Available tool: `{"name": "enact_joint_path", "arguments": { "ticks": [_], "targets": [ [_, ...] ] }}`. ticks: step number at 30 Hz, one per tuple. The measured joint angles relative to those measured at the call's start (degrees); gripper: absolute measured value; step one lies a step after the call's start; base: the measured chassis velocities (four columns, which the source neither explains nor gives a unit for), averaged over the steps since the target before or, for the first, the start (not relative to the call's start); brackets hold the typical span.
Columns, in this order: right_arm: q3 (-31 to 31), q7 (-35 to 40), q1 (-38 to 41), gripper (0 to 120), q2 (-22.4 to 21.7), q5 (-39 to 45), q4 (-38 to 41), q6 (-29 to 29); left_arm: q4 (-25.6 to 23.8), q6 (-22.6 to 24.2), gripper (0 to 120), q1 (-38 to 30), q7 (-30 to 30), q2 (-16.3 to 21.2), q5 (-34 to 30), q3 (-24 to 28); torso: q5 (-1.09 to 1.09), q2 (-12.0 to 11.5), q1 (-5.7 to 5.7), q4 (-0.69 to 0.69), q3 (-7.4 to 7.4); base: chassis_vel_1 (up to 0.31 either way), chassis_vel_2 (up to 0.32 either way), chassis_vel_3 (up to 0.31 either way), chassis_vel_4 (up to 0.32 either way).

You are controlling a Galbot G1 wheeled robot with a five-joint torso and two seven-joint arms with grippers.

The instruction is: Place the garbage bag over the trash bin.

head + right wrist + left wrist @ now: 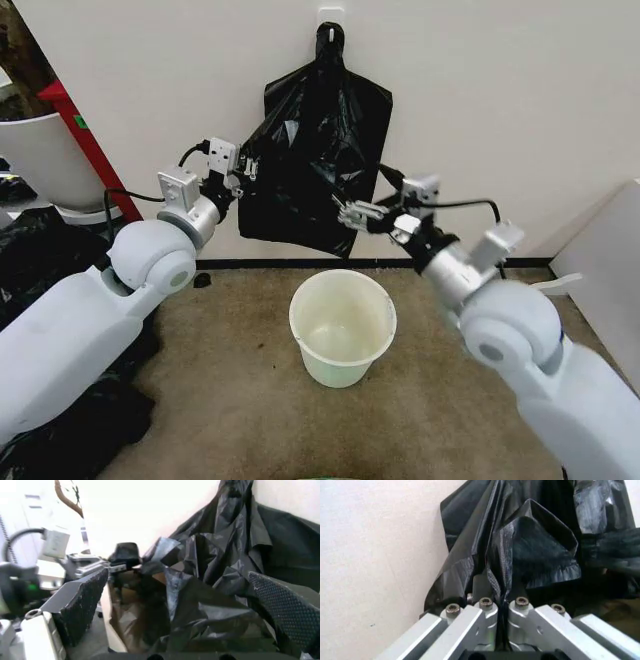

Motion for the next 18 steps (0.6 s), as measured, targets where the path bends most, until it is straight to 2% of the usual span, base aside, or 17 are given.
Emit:
{"name": "enact_joint_path", "arguments": {
  "ticks": [5,15,18],
  "targets": [
    [-6.6,2.5,4.3,100,2.7,-3.2,-5.9,1.2,0.0,0.0,0,0.1,0.1,-0.2,0.0,-0.1,0.01,0.0,0.0,0.01,0.0,0.0,0.0,0.0,0.0],
    [-8.6,2.5,6.5,100,4.5,-9.3,-11.3,2.0,-0.2,0.0,0,0.2,0.4,-0.3,0.0,-0.2,0.0,0.0,0.0,-0.01,0.0,0.0,0.0,0.0,0.0],
    [-8.8,2.5,7.0,93,4.8,-11.4,-13.0,2.7,-0.2,0.0,0,0.3,0.4,-0.3,0.0,-0.3,0.01,0.0,0.0,0.0,0.0,0.0,0.0,0.0,0.0]
  ]
}}
